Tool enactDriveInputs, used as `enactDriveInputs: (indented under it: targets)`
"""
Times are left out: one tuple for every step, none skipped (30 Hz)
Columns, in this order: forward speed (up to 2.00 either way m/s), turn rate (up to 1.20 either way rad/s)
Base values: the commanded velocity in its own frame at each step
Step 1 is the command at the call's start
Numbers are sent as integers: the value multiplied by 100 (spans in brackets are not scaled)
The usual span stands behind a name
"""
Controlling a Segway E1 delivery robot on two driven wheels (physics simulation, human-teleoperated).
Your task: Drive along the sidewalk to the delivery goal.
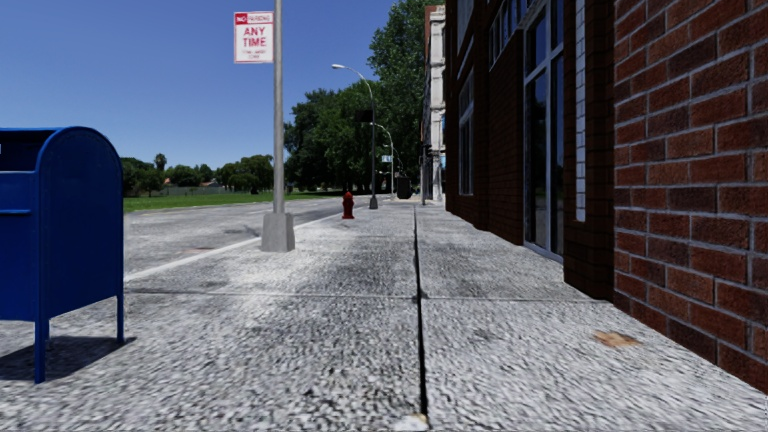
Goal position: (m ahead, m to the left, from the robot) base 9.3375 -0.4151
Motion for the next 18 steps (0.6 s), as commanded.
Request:
enactDriveInputs:
  targets:
    - [200, 0]
    - [200, 0]
    - [200, 0]
    - [200, -7]
    - [200, -21]
    - [200, -21]
    - [200, -30]
    - [200, -35]
    - [200, -35]
    - [200, -36]
    - [200, -37]
    - [200, -37]
    - [199, -37]
    - [199, -37]
    - [199, -34]
    - [199, -34]
    - [199, -19]
    - [199, -8]
